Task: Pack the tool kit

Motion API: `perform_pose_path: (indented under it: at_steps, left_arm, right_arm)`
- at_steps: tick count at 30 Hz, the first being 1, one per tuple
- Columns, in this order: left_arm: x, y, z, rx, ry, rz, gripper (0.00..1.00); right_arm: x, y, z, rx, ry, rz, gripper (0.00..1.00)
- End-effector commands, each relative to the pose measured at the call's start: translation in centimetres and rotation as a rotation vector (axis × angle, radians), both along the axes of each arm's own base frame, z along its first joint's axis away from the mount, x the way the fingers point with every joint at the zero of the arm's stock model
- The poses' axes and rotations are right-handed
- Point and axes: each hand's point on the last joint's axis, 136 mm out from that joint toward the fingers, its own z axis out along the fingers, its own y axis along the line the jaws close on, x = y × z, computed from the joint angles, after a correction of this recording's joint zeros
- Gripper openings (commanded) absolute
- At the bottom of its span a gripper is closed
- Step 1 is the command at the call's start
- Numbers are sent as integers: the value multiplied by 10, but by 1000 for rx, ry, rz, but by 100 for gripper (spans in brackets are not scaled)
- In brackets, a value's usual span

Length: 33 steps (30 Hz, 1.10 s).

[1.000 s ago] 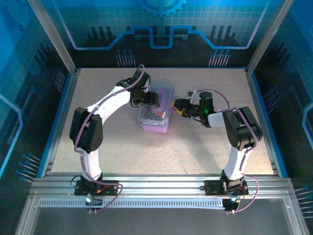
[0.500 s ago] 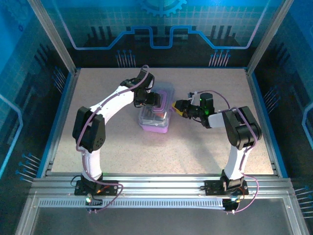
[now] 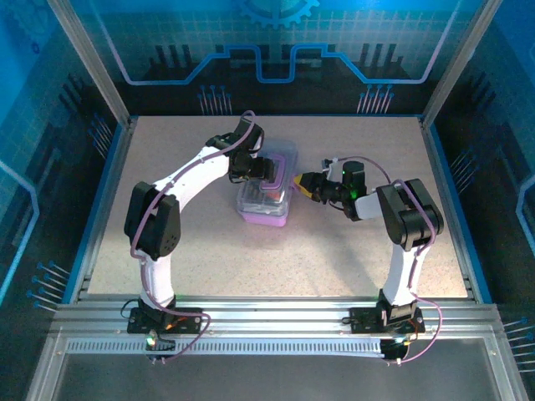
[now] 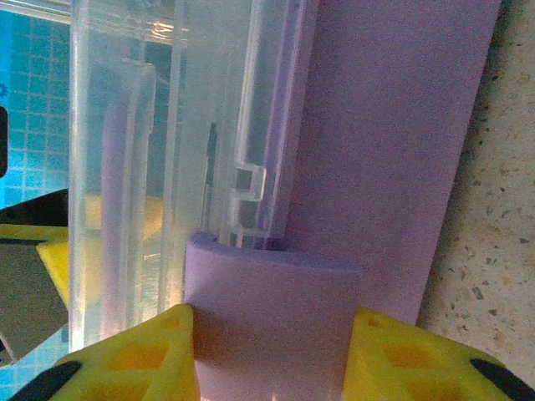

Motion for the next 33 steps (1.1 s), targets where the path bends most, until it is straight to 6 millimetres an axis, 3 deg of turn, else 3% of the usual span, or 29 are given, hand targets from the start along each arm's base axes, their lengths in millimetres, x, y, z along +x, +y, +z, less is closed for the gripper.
perform_pose_path:
  at_steps: [1, 14, 20, 33]
  left_arm:
    - [-68, 9, -110, 90, 384, -33, 23]
    - [-68, 7, -106, 80, 379, -37, 24]
    - [-67, 5, -104, 73, 376, -40, 24]
    - [-67, 7, -103, 98, 375, -40, 25]
  right_arm:
    - [-17, -1, -43, -91, 107, 0, 38]
    - [-28, -11, -41, -200, 104, 1, 41]
    - [-26, -6, -42, -183, 108, 20, 43]
    - [-10, 2, 11, -76, 12, 13, 56]
